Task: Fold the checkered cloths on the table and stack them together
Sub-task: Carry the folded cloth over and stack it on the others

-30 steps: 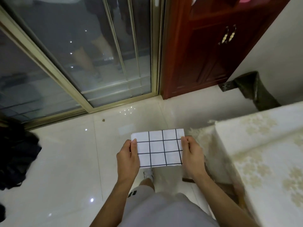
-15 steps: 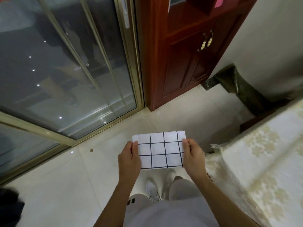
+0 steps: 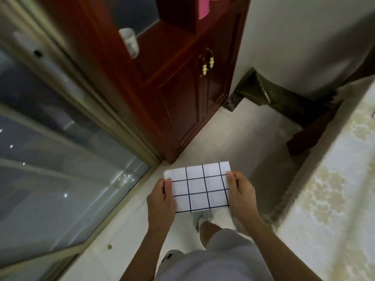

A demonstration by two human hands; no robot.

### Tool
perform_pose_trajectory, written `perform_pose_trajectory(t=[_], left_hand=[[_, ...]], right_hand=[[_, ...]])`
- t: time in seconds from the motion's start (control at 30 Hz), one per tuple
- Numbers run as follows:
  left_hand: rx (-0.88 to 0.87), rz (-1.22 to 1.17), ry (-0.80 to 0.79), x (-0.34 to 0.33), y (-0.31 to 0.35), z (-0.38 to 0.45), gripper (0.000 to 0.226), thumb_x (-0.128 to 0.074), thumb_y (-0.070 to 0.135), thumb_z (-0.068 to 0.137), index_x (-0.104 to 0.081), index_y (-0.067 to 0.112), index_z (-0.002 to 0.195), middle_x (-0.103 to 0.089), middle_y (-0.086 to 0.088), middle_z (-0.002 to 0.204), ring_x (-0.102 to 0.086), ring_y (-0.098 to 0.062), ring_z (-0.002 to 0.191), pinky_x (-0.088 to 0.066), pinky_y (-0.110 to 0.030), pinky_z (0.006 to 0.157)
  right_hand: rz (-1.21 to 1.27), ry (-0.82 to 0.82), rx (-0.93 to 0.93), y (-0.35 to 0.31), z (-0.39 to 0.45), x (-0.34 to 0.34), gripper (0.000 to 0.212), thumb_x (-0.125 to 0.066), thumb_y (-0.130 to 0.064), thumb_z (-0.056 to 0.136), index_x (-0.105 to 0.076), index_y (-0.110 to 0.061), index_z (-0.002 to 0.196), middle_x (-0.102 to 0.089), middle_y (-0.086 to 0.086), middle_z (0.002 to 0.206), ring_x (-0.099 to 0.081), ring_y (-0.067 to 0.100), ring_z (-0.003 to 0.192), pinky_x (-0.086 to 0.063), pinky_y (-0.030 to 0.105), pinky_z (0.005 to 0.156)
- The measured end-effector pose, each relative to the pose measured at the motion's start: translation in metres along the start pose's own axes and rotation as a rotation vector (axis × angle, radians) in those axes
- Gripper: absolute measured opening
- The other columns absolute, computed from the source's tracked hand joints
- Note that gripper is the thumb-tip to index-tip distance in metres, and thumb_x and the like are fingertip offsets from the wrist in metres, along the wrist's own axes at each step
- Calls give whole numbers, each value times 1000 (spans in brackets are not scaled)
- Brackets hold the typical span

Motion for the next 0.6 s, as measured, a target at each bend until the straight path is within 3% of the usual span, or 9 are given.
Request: perform_pose_trajectory(t=[0.13, 0.3, 0.5, 0.6], left_hand=[[-52, -2, -61, -39, 51, 64, 31, -44, 24, 104, -55, 10, 78, -54, 2, 67, -54, 4, 64, -41, -11, 54], [-161, 4, -172, -93, 99, 123, 36, -45, 25, 104, -46, 12, 70, -48, 2, 60, -46, -6, 57, -34, -18, 50], [-262, 11, -360, -160, 148, 171, 38, -47, 24, 103, -44, 20, 66, -52, 7, 55, -47, -3, 52, -33, -18, 50], [-337, 52, -454, -197, 167, 194, 39, -48, 25, 103, -41, 21, 64, -53, 8, 54, -45, -4, 50, -36, -29, 51]], right_hand=[[46, 88, -39, -15, 65, 22, 28, -43, -29, 105, -59, -17, 85, -61, -5, 73, -53, 4, 64, -42, 22, 59], [97, 244, -65, -28, 120, 61, 34, -47, -23, 104, -48, -25, 71, -54, -8, 65, -50, -2, 60, -34, 16, 55], [117, 434, -151, -13, 160, 99, 33, -46, -28, 104, -53, -12, 76, -57, -1, 67, -52, 11, 61, -42, 39, 61], [144, 527, -221, -2, 175, 114, 34, -44, -32, 104, -55, -11, 81, -61, 0, 71, -54, 16, 65, -45, 43, 62]])
Point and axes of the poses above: each hand's wrist, its own z-axis towards the middle knuckle, its own x-axis out of the back of the hand, y = z × x, the point moved 2 cm from there along z, towards the middle knuckle
